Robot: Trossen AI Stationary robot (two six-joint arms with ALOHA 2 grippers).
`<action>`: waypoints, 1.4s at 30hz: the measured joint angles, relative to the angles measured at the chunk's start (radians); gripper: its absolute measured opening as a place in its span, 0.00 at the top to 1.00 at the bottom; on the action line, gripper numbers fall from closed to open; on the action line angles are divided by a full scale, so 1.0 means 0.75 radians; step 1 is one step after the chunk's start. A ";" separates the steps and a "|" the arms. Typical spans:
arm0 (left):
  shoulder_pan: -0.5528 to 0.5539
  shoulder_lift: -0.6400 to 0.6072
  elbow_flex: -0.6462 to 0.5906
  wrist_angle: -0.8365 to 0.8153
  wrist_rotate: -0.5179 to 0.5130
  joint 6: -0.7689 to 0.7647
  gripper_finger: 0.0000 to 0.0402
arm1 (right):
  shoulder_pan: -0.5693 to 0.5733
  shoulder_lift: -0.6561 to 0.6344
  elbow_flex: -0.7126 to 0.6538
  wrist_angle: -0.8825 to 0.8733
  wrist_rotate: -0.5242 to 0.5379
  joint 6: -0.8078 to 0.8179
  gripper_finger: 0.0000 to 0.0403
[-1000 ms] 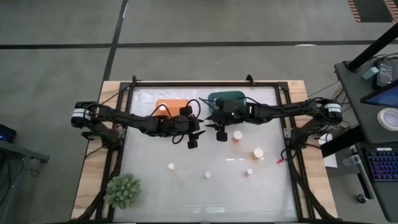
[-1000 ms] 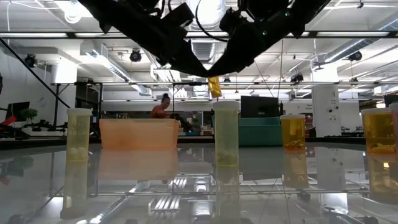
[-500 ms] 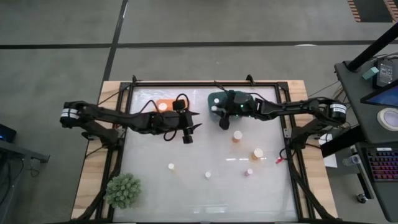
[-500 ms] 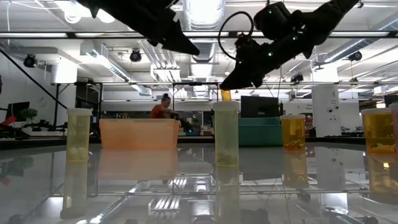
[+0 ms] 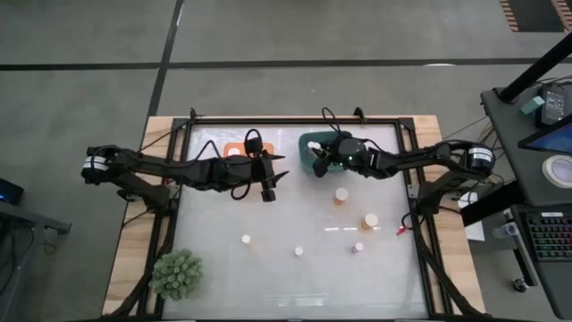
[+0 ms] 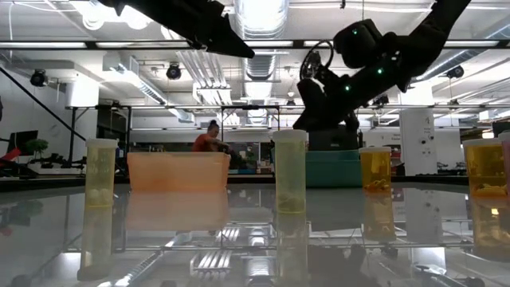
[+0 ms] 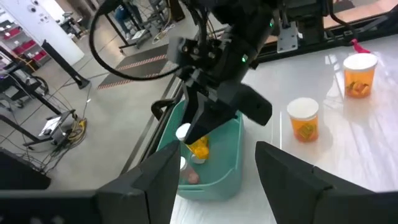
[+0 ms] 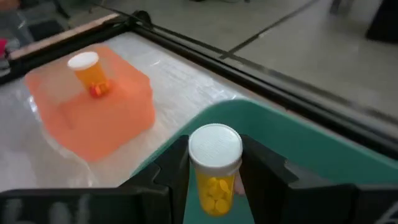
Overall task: Pick and place medicine bottles into bin by pill shape (circle, oval)
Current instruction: Put the small orange pill bottle into the green bin
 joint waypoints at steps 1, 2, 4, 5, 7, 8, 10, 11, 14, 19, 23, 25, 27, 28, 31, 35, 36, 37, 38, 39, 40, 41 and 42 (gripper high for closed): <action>0.001 0.001 0.000 0.001 0.000 0.010 0.52 | 0.001 0.011 -0.007 0.014 0.017 0.020 0.71; 0.002 0.001 0.000 0.001 0.000 0.017 0.52 | 0.004 0.022 -0.011 0.016 0.035 0.028 0.71; 0.002 0.001 0.000 0.002 0.000 0.019 0.52 | 0.007 0.049 -0.013 0.020 0.065 0.054 0.71; 0.002 0.001 0.000 0.004 0.000 0.019 0.52 | 0.008 0.066 -0.013 0.022 0.075 0.064 0.71; 0.003 0.001 0.000 0.004 0.000 0.020 0.52 | 0.010 0.102 -0.013 0.023 0.090 0.087 0.71; 0.004 0.001 0.000 0.004 0.000 0.020 0.52 | 0.010 0.121 -0.011 0.023 0.093 0.094 0.71; 0.004 0.001 0.000 0.005 0.000 0.020 0.52 | 0.010 0.152 -0.005 0.043 0.099 0.113 0.71; 0.004 0.001 0.000 0.005 0.000 0.020 0.52 | 0.010 0.167 -0.005 0.058 0.101 0.120 0.71; 0.004 0.002 0.000 0.004 0.000 0.020 0.52 | 0.013 0.202 -0.004 0.090 0.104 0.122 0.70; 0.004 0.002 0.000 0.004 0.000 0.030 0.52 | 0.020 0.226 -0.004 0.088 0.157 0.117 0.70; 0.004 0.002 0.000 0.005 0.000 0.032 0.52 | 0.022 0.243 -0.004 0.089 0.158 0.094 0.70; 0.004 0.002 0.000 0.005 0.000 0.032 0.52 | 0.022 0.248 -0.003 0.093 0.159 0.094 0.70; 0.004 0.003 0.000 0.006 0.000 0.032 0.52 | 0.022 0.253 -0.003 0.091 0.159 0.094 0.70; 0.004 0.003 0.000 0.006 0.000 0.032 0.52 | 0.022 0.253 -0.003 0.091 0.159 0.094 0.70; 0.004 0.003 0.000 0.006 0.000 0.032 0.52 | 0.024 0.248 -0.003 0.092 0.161 0.094 0.70; 0.004 0.003 -0.001 0.006 0.000 0.032 0.52 | 0.028 0.227 -0.003 0.093 0.160 0.086 0.69; 0.004 0.003 -0.001 0.006 0.000 0.032 0.52 | 0.028 0.225 -0.003 0.093 0.160 0.086 0.69; 0.004 0.003 -0.001 0.006 0.000 0.032 0.52 | 0.028 0.225 -0.003 0.091 0.160 0.084 0.69; 0.004 0.003 -0.001 0.006 0.000 0.031 0.52 | 0.028 0.225 -0.003 0.090 0.160 0.084 0.69; 0.004 0.003 -0.001 0.006 0.000 0.031 0.52 | 0.027 0.225 -0.003 0.085 0.160 0.084 0.69; 0.004 0.003 -0.001 0.006 0.000 0.030 0.52 | 0.027 0.225 -0.003 0.079 0.160 0.083 0.70; 0.004 0.003 -0.001 0.006 0.000 0.030 0.52 | 0.027 0.225 -0.003 0.070 0.160 0.082 0.70; 0.004 0.003 -0.001 0.006 0.000 0.028 0.52 | 0.027 0.225 -0.003 0.059 0.159 0.079 0.70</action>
